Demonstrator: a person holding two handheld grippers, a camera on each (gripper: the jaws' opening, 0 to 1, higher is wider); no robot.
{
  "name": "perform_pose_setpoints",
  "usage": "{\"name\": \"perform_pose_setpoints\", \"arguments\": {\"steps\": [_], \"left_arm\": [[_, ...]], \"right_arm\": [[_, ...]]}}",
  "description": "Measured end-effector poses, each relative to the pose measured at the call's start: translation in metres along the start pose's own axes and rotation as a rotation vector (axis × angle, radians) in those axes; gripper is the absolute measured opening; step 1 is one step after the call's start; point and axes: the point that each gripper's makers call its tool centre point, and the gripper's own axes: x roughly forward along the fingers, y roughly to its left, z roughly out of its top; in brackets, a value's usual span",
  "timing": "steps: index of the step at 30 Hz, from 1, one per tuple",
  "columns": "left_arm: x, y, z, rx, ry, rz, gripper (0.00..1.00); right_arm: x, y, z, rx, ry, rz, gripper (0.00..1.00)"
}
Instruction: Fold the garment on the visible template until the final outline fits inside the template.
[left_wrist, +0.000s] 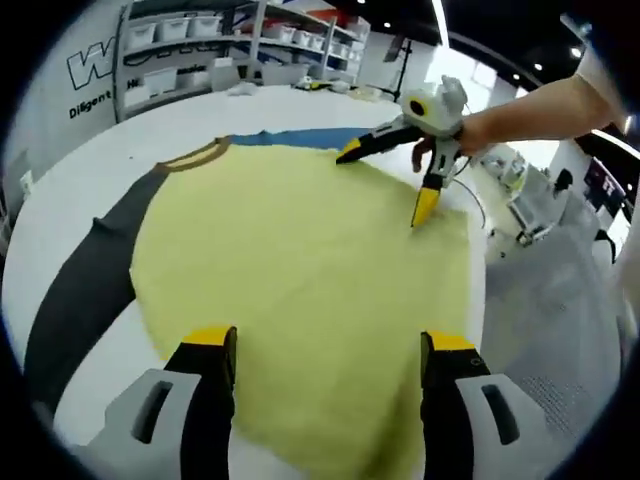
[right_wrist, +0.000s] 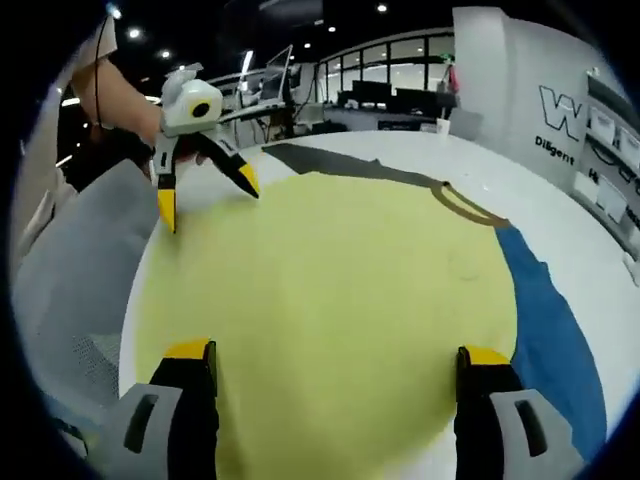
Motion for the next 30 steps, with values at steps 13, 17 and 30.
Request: {"name": "perform_pose_setpoints", "arguments": {"steps": [13,17,30], "left_arm": [[-0.008,0.002,-0.015,0.079,-0.019,0.059,0.86],[-0.007,0.000,-0.014,0.055,-0.017,0.060,0.90],[-0.018,-0.008,-0.027,0.031,0.012,0.057,0.87]], "right_arm": [[-0.020,0.011,-0.013,0.024,-0.087,-0.077,1.00],[-0.023,0.012,-0.015,0.024,-0.065,-0.078,1.00],[-0.042,0.044,-0.017,0.002,-0.052,-0.097,1.00]]}}
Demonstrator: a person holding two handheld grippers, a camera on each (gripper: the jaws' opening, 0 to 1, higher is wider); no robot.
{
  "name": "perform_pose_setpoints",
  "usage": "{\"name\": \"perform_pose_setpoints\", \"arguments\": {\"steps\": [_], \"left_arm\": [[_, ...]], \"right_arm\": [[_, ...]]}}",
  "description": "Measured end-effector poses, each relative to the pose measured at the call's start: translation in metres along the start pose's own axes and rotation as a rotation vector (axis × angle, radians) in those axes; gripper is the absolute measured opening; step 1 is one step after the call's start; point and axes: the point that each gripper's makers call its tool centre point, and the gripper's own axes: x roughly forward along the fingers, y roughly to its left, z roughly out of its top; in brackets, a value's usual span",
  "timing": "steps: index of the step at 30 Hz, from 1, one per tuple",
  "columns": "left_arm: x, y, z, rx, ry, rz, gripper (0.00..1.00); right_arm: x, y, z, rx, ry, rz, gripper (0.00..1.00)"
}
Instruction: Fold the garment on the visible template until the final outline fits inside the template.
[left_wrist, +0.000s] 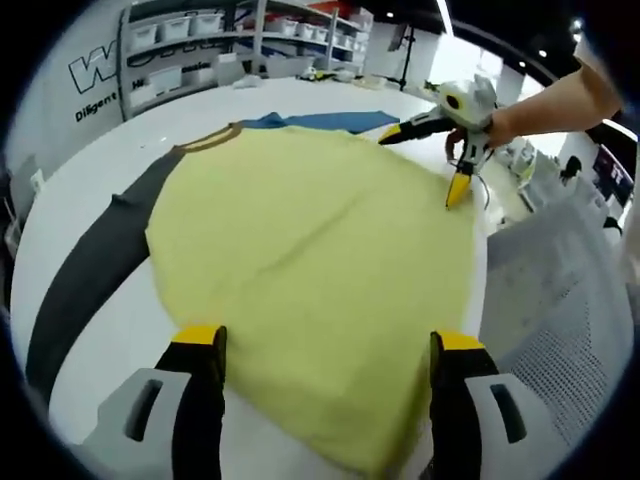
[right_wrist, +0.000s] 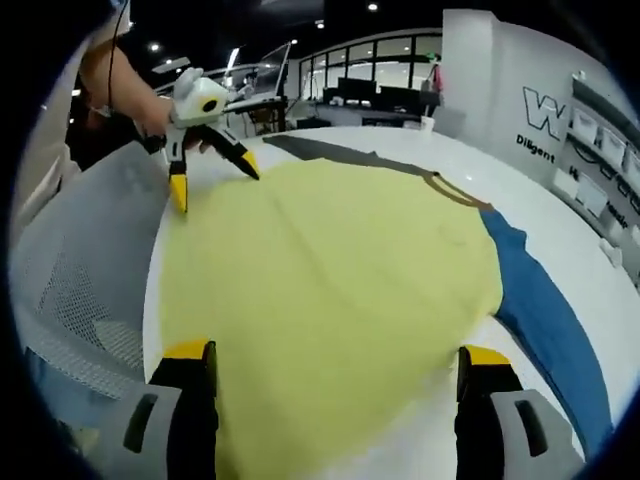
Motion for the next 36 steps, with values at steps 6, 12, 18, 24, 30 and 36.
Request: {"name": "perform_pose_setpoints", "arguments": {"steps": [6,12,18,24,30,36], "left_arm": [[0.001,-0.001,-0.005,0.054,0.010,0.008,0.89],[-0.004,0.000,-0.016,0.088,0.021,0.026,0.89],[-0.009,0.002,-0.020,0.106,0.036,0.034,0.88],[-0.017,0.006,-0.027,0.092,0.042,0.047,0.87],[-0.039,0.016,-0.015,0.025,-0.015,0.078,0.82],[-0.038,0.021,0.003,0.008,-0.058,0.092,0.82]], "right_arm": [[0.010,0.008,-0.013,0.043,-0.032,0.025,1.00],[0.001,0.003,-0.018,0.030,-0.013,0.019,1.00],[-0.006,0.003,-0.023,0.023,0.002,0.011,1.00],[-0.012,0.001,-0.034,0.061,0.016,-0.002,1.00],[-0.025,-0.008,-0.036,0.073,0.034,-0.044,0.99],[-0.050,-0.048,-0.044,0.235,-0.019,-0.172,0.96]]}}
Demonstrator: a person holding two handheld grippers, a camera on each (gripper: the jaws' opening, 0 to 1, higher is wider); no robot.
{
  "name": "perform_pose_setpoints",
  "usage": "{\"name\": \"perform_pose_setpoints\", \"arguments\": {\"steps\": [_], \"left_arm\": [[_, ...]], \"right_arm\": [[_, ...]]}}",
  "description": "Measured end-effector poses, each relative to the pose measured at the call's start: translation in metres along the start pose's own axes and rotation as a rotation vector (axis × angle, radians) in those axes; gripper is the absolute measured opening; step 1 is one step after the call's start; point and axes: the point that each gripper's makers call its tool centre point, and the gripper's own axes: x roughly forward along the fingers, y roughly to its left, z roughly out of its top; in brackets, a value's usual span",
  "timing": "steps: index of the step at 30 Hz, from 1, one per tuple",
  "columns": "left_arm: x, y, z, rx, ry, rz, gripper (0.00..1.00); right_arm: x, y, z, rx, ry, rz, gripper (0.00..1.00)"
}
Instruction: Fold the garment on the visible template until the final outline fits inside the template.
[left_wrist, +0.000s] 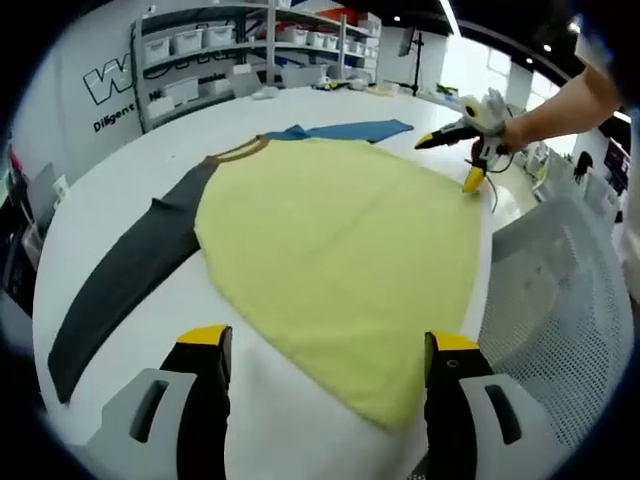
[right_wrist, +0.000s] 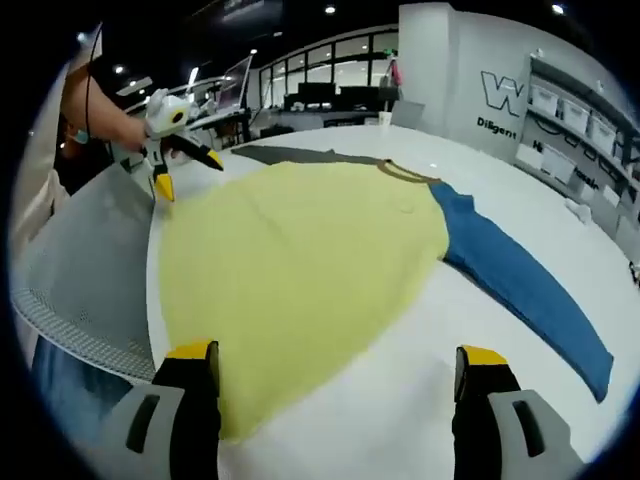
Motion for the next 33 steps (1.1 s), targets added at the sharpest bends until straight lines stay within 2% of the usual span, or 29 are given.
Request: {"name": "perform_pose_setpoints", "arguments": {"steps": [2,6,7,8,10,14,15,16,20,28,33], "left_arm": [[0.001,0.001,0.007,-0.020,-0.022,0.000,0.82],[0.002,0.001,0.018,-0.035,-0.053,-0.003,0.85],[0.003,0.000,0.022,-0.046,-0.070,-0.006,0.87],[0.003,0.000,0.025,-0.053,-0.083,-0.007,0.89],[0.002,0.000,0.035,-0.069,-0.125,-0.008,0.92],[0.003,-0.002,0.046,-0.071,-0.165,-0.015,0.96],[0.003,-0.005,0.054,-0.071,-0.204,-0.031,0.96],[0.001,-0.005,0.057,-0.064,-0.218,-0.032,0.97],[0.002,-0.007,0.063,-0.076,-0.228,-0.034,0.97],[0.003,-0.006,0.072,-0.089,-0.243,-0.028,0.95],[0.004,-0.005,0.075,-0.098,-0.247,-0.023,0.94]], "right_arm": [[-0.009,-0.025,0.001,0.048,-0.013,-0.066,0.94],[-0.020,-0.061,0.003,0.135,-0.046,-0.150,0.91],[-0.024,-0.074,0.004,0.154,-0.058,-0.182,0.90],[-0.028,-0.077,0.009,0.163,-0.057,-0.205,0.88],[-0.033,-0.095,0.010,0.190,-0.067,-0.247,0.87],[-0.047,-0.134,0.010,0.282,-0.093,-0.356,0.80],[-0.049,-0.140,0.009,0.295,-0.094,-0.375,0.78],[-0.052,-0.148,0.007,0.306,-0.092,-0.391,0.77],[-0.059,-0.171,-0.002,0.353,-0.084,-0.452,0.72],[-0.076,-0.211,-0.020,0.459,-0.071,-0.577,0.54],[-0.087,-0.236,-0.027,0.513,-0.066,-0.658,0.40]]}}
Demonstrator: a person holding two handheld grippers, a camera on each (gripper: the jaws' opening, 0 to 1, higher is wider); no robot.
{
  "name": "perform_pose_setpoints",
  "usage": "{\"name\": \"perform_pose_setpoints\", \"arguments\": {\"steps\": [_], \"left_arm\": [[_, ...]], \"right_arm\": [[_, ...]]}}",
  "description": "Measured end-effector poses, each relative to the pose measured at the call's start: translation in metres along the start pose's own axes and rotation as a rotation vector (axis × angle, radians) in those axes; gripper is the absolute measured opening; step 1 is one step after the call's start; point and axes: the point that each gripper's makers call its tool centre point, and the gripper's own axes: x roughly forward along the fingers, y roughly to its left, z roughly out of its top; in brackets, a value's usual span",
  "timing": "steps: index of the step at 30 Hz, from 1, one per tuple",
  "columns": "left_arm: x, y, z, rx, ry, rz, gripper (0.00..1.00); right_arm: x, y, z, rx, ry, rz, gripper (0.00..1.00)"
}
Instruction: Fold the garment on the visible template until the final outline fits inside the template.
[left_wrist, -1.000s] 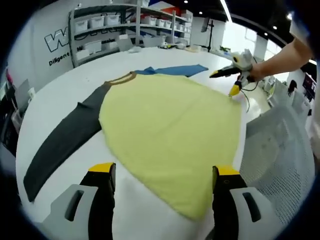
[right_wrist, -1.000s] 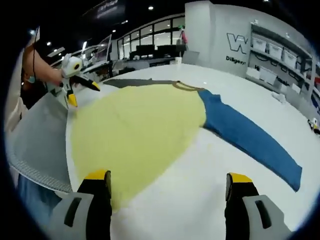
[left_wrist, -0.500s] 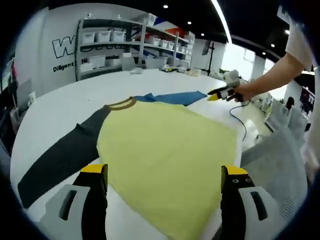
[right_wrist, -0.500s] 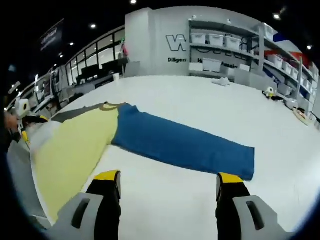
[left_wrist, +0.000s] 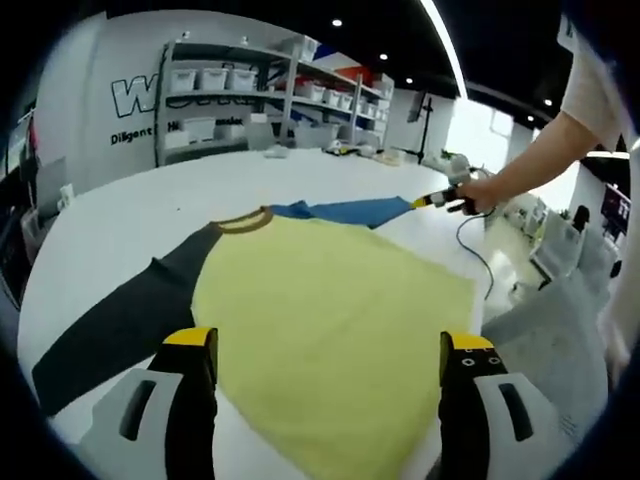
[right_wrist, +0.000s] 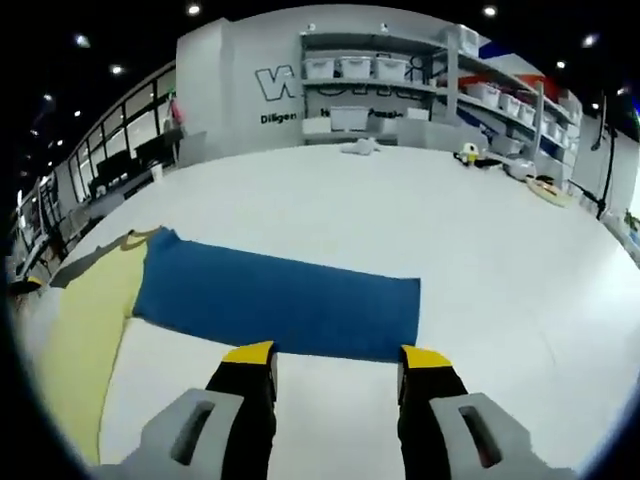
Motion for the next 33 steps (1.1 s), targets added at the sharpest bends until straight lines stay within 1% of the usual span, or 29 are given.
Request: {"name": "perform_pose_setpoints", "arguments": {"steps": [1,3,5,6,8,9,11,13,14,15,16,17,18,20,23,26,28,30,33], "left_arm": [[0.001,0.000,0.000,-0.004,-0.002,0.001,0.94],[0.001,0.000,0.001,-0.004,-0.002,0.001,0.94],[0.002,-0.001,0.001,-0.006,-0.003,0.004,0.94],[0.002,-0.001,0.001,-0.006,-0.003,0.005,0.94],[0.002,-0.001,0.002,-0.006,-0.004,0.009,0.94],[0.002,0.000,0.001,-0.001,0.000,0.012,0.93],[0.002,0.000,0.000,0.000,0.003,0.014,0.93],[0.002,0.001,-0.001,0.000,0.006,0.017,0.93],[0.002,0.001,-0.001,-0.002,0.009,0.019,0.93],[0.002,0.001,-0.002,-0.002,0.009,0.020,0.93],[0.002,0.002,-0.002,-0.003,0.010,0.021,0.92],[0.002,0.002,-0.003,-0.004,0.011,0.022,0.92],[0.001,0.002,-0.004,-0.006,0.015,0.024,0.92],[0.002,0.003,-0.006,-0.009,0.021,0.025,0.92],[0.002,0.003,-0.008,-0.013,0.028,0.028,0.92],[0.003,0.003,-0.007,-0.013,0.029,0.029,0.92],[0.003,0.003,-0.006,-0.011,0.029,0.030,0.92],[0.003,0.004,-0.005,-0.010,0.030,0.031,0.91],[0.003,0.005,-0.005,-0.007,0.032,0.032,0.91]], "right_arm": [[0.002,-0.003,-0.001,0.037,0.005,-0.017,0.39],[0.004,-0.009,-0.002,0.035,0.018,-0.044,0.36],[0.008,-0.015,-0.006,0.047,0.051,-0.069,0.29],[0.009,-0.017,-0.008,0.047,0.069,-0.083,0.27],[0.014,-0.020,-0.005,0.062,0.055,-0.090,0.27],[0.015,-0.025,-0.007,0.078,0.071,-0.112,0.27],[0.017,-0.028,-0.007,0.101,0.063,-0.122,0.27],[0.019,-0.031,-0.013,0.112,0.090,-0.139,0.24],[0.018,-0.034,-0.013,0.125,0.086,-0.159,0.23],[0.019,-0.035,-0.014,0.149,0.084,-0.166,0.22],[0.018,-0.035,-0.020,0.181,0.105,-0.170,0.20],[0.021,-0.042,-0.012,0.125,0.072,-0.189,0.16],[0.018,-0.041,-0.015,0.148,0.097,-0.207,0.12],[0.021,-0.039,-0.013,0.152,0.095,-0.201,0.10],[0.019,-0.033,-0.012,0.123,0.093,-0.199,0.06],[0.016,-0.032,-0.013,0.134,0.089,-0.205,0.05],[0.015,-0.031,-0.013,0.120,0.093,-0.194,0.00],[0.016,-0.029,-0.013,0.130,0.095,-0.172,0.00],[0.014,-0.027,-0.009,0.098,0.091,-0.166,0.00]]}}
